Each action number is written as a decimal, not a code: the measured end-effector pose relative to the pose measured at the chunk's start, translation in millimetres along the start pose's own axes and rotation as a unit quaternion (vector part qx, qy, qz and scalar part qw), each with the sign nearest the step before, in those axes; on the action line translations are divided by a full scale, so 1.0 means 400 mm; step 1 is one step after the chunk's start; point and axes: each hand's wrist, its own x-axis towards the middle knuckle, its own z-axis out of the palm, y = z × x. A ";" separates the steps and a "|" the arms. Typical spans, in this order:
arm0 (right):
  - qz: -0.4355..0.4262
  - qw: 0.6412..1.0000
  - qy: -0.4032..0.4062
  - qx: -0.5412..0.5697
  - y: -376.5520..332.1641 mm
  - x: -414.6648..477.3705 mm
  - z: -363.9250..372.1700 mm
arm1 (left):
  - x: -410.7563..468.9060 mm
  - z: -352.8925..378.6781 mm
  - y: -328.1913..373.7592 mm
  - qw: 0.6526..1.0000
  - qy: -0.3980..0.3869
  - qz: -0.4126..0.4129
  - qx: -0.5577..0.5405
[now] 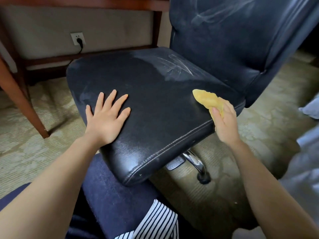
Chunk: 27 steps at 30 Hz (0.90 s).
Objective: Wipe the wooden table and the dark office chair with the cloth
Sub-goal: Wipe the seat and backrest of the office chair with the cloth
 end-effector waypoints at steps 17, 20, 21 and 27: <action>0.145 0.949 -0.128 -0.250 0.071 0.254 -0.033 | -0.080 0.062 0.130 0.999 0.016 -0.028 0.023; 0.075 0.959 -0.163 -0.220 0.025 0.194 -0.043 | -0.082 0.063 0.130 0.999 0.018 -0.032 0.029; 0.048 0.965 -0.162 -0.203 0.004 0.167 -0.044 | -0.081 0.063 0.128 0.999 0.020 -0.032 0.029; -0.058 0.995 -0.075 -0.044 -0.133 -0.029 -0.028 | -0.068 0.047 0.109 0.999 0.026 -0.026 0.023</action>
